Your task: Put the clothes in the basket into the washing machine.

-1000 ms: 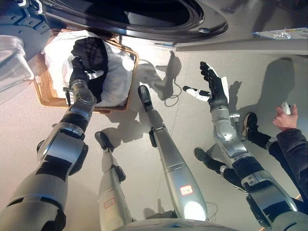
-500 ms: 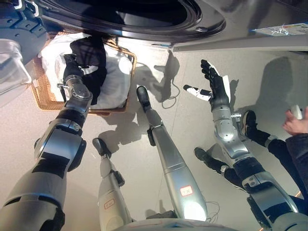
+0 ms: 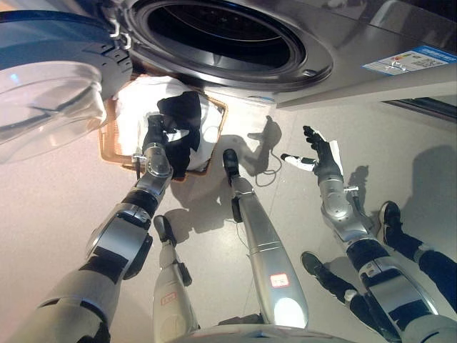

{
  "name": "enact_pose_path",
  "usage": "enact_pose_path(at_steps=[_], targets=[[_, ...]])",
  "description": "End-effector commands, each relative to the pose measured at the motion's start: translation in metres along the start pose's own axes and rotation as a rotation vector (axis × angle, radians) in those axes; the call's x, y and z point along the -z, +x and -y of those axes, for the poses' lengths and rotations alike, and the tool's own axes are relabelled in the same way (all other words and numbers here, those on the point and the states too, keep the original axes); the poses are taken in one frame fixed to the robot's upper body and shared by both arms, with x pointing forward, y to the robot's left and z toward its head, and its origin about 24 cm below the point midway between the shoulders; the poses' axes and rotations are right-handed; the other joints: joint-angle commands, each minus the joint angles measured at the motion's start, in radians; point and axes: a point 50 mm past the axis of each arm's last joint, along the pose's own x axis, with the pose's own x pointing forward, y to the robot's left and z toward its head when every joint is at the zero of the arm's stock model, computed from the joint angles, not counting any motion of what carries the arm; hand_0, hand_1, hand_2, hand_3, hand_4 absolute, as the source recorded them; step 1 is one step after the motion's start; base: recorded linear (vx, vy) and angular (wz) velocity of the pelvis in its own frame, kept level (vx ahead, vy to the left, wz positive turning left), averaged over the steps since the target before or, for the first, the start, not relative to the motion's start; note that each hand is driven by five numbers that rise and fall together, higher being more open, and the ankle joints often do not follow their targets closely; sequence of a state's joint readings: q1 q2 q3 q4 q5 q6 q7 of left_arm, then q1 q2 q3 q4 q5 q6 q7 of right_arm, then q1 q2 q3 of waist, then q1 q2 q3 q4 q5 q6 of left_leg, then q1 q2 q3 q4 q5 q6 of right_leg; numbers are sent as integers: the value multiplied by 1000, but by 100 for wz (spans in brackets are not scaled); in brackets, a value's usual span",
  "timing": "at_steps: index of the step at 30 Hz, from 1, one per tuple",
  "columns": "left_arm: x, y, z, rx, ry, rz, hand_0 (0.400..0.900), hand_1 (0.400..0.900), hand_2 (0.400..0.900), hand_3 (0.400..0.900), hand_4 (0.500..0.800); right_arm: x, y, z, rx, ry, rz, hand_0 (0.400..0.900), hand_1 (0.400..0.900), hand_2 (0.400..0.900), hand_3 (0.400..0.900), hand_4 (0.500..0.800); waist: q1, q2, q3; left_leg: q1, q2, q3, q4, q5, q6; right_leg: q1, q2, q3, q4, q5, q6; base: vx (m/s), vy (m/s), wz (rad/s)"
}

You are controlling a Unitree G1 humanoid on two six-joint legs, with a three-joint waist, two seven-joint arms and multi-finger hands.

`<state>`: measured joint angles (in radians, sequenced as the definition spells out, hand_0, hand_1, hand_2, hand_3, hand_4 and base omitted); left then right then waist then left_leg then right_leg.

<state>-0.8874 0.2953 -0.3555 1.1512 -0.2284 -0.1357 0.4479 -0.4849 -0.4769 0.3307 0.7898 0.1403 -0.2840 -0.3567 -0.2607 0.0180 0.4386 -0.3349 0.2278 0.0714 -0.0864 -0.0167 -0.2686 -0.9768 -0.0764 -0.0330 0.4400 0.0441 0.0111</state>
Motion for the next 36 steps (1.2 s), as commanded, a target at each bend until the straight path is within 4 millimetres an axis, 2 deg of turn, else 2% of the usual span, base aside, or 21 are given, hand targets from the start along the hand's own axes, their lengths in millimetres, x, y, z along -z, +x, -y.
enact_pose_path(at_steps=[1,4,6,10,13,20,25,30,31,32,35,36], targets=[[14,-14,20,48,-81,-2,400,400,400,400,500,24,-13,-5,4,28,-82,900,900,900,900,800,9,57,-94,153,-13,-49,-1,-50,85,20,-116,67,-44,101,215,-14,-47,23],[12,-23,35,114,-177,9,400,400,400,400,500,34,-16,-4,6,32,-133,900,900,900,900,800,15,64,-101,157,-16,-71,-1,-34,82,71,-129,55,-70,102,211,-11,-52,25],[4,-30,45,165,-300,42,400,400,400,400,500,38,-19,-1,15,44,-151,900,900,900,900,800,19,72,-106,163,-21,-83,-1,-27,81,98,-141,50,-82,103,211,-4,-44,25],[-6,-32,51,220,-435,49,400,400,400,400,500,44,-24,-6,15,75,-186,900,900,900,900,800,21,71,-113,184,-24,-95,-1,-25,78,141,-151,51,-101,104,214,-8,-52,12],[-16,-24,46,224,-490,49,400,400,400,400,500,40,-20,-14,-20,72,-180,900,900,900,900,800,12,72,-113,200,-27,-83,-1,-28,78,136,-146,63,-97,107,215,6,-11,-9],[-73,0,21,188,-663,160,400,400,400,400,500,26,-14,-18,-55,54,-125,900,900,900,900,800,-24,97,-110,198,-23,-50,-1,-30,68,80,-124,96,-74,97,219,19,-2,-19],[-110,8,14,185,-772,205,400,400,400,400,500,26,-17,-13,-49,57,-107,900,900,900,900,800,-57,113,-114,187,-8,-32,-1,-20,52,37,-107,104,-47,81,219,44,-45,-16],[-145,16,-6,153,-872,264,400,400,400,400,500,22,-19,-19,-68,65,-87,900,900,900,900,800,-79,121,-127,183,17,-9,-1,-6,32,-1,-78,105,-21,58,220,76,-73,-26],[-157,17,-11,156,-890,295,400,400,400,400,500,23,-20,-17,-68,60,-85,900,900,900,900,800,-86,125,-133,181,27,-8,-1,7,29,-10,-74,103,-11,51,218,67,-71,-11],[-157,17,-11,157,-890,295,400,400,400,400,500,23,-20,-17,-68,60,-84,900,900,900,900,800,-86,126,-134,180,27,-8,-1,7,29,-11,-73,103,-10,51,218,61,-77,-2],[-187,16,-19,175,-934,356,400,400,400,400,500,27,-25,-11,-58,54,-88,900,900,900,900,800,-98,135,-144,171,35,-7,-1,31,21,-25,-73,100,-3,45,217,54,-52,5],[-188,16,-19,175,-934,356,400,400,400,400,500,27,-25,-11,-57,54,-88,900,900,900,900,800,-98,135,-145,170,35,-8,-1,31,21,-26,-73,100,-2,45,217,48,-35,5]])
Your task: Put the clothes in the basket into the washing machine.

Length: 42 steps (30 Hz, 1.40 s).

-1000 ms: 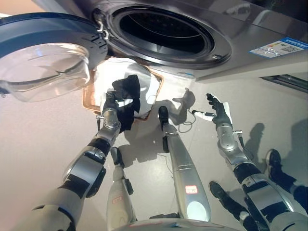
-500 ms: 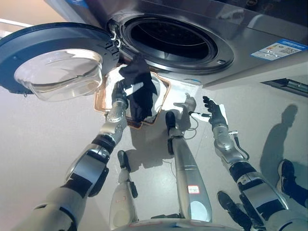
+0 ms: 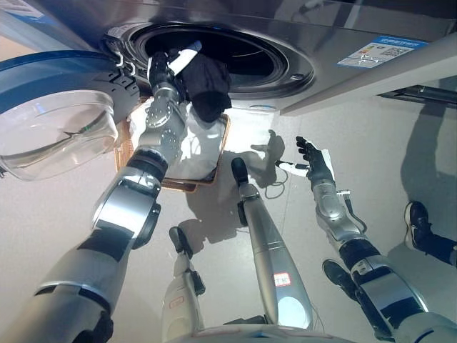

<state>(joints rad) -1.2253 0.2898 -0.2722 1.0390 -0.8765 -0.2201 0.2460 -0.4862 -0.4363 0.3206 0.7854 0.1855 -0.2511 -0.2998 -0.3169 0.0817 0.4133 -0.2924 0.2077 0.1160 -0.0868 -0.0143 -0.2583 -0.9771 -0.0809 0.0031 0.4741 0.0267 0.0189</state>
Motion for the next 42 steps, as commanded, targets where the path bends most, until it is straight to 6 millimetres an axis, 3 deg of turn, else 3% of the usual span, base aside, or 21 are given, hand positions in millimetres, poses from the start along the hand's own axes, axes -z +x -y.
enact_pose_path(at_steps=[1,7,10,14,15,16,17,26,33,42], targets=[[-28,8,14,13,-104,107,400,400,400,400,500,29,-24,4,6,-14,-48,900,900,900,900,800,-44,73,-122,124,57,-51,0,31,9,-30,-69,63,-34,63,208,40,-43,4],[-92,15,43,71,-199,255,400,400,400,400,500,31,-30,17,44,8,-34,900,900,900,900,800,-58,84,-146,78,62,-65,0,54,-4,-62,-76,57,-21,57,207,39,-37,9],[-99,13,50,89,-297,277,400,400,400,400,500,33,-34,19,55,10,-40,900,900,900,900,800,-59,86,-149,55,60,-71,0,51,-4,-75,-81,52,-18,54,206,19,-32,8],[-86,11,54,93,-315,244,400,400,400,400,500,36,-37,17,54,5,-50,900,900,900,900,800,-59,85,-150,47,61,-69,0,45,-4,-88,-81,53,-9,57,205,6,-12,2],[-76,11,51,79,-281,221,467,467,467,467,540,37,-39,17,51,-1,-48,900,900,900,900,800,-59,84,-151,46,58,-66,0,39,-4,-96,-77,58,-5,60,206,4,3,-5],[-73,11,49,71,-254,212,565,565,565,565,599,38,-40,17,50,-1,-51,900,900,900,900,800,-56,85,-153,45,57,-65,0,37,-4,-100,-77,60,-3,61,206,0,0,0],[-70,12,47,62,-212,201,900,900,900,900,800,40,-41,17,46,-2,-54,900,900,900,900,800,-54,85,-155,43,57,-65,0,35,-4,-103,-79,62,-1,63,206,0,0,0],[-54,10,48,50,-106,170,900,900,900,900,800,46,-45,19,60,6,-73,900,900,900,900,800,-45,85,-155,43,52,-71,0,25,-3,-98,-96,57,13,64,207,-9,5,9],[-25,8,27,-16,-5,88,900,900,900,900,800,44,-42,12,40,9,-72,900,900,900,900,800,-32,77,-152,60,51,-80,0,10,3,-74,-109,54,18,62,208,-10,19,8],[53,-27,16,88,214,-27,900,900,900,900,800,44,-34,16,47,-23,-94,900,900,900,900,800,26,65,-140,126,39,-111,0,0,34,36,-147,33,11,65,209,-12,52,17]])
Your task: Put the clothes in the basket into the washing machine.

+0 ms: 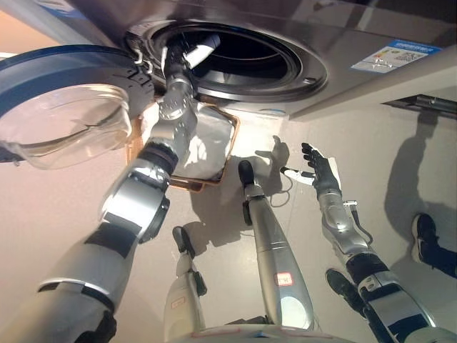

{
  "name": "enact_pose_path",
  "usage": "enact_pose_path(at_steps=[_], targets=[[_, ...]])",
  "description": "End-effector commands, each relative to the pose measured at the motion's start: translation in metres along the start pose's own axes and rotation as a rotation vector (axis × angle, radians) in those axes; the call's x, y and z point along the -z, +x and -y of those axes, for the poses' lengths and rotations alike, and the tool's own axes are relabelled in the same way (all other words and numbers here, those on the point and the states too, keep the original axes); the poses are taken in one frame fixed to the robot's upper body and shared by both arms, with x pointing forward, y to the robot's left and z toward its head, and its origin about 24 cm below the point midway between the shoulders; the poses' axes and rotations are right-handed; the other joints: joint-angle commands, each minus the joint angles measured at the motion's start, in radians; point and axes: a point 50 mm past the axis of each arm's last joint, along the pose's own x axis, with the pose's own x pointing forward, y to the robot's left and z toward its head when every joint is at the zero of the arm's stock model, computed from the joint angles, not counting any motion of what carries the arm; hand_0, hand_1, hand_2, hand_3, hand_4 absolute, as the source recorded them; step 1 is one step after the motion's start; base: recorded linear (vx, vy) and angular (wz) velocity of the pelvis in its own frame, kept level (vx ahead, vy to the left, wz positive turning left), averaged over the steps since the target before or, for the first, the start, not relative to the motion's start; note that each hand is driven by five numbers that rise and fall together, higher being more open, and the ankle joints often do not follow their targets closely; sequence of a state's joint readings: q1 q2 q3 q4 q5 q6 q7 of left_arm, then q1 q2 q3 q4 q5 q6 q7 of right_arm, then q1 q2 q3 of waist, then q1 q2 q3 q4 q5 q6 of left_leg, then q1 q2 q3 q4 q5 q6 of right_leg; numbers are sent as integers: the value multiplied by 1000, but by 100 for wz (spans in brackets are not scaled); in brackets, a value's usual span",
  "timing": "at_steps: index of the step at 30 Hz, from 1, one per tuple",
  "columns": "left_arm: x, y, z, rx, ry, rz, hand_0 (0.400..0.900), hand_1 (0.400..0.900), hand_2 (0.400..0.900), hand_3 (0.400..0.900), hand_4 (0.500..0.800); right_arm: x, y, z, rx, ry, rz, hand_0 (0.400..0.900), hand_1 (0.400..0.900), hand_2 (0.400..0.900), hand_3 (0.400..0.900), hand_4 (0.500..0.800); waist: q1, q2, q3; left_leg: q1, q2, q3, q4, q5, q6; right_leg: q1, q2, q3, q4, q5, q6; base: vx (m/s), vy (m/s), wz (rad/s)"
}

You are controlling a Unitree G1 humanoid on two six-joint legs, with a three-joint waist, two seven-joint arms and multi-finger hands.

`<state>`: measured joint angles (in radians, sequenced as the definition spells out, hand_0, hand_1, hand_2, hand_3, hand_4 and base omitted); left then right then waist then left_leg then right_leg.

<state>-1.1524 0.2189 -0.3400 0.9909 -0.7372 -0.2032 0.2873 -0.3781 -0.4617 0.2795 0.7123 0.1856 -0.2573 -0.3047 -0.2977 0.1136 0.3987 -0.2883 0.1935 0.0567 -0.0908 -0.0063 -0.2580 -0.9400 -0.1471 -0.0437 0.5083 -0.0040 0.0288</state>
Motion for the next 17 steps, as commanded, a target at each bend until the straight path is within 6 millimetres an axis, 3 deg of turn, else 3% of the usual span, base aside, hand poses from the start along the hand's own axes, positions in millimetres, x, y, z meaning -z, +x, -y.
enact_pose_path(at_steps=[1,3,5,7,17], targets=[[26,-14,-1,29,78,17,900,900,900,900,800,25,-13,7,27,-37,-64,900,900,900,900,800,13,31,-123,130,53,-54,4,-8,37,14,-86,76,-26,99,201,-16,93,12],[33,-18,-3,34,85,5,900,900,900,900,800,24,-12,8,31,-40,-67,900,900,900,900,800,19,29,-121,137,51,-60,4,-10,41,28,-89,73,-30,101,201,-15,82,8],[55,-31,-13,34,97,-45,900,900,900,900,800,24,-9,15,45,-60,-74,900,900,900,900,800,36,21,-119,165,45,-70,4,-17,54,71,-98,70,-36,104,203,-21,119,13],[66,-38,-16,45,121,-67,900,900,900,900,800,25,-10,17,39,-72,-79,900,900,900,900,800,43,14,-119,180,42,-75,4,-20,64,98,-105,69,-48,113,205,-11,97,11],[109,-75,-39,46,83,-179,900,900,900,900,800,43,-16,25,55,-82,-165,900,900,900,900,800,84,-12,-142,263,30,-97,4,-37,93,267,-116,36,-138,138,209,7,78,4]])
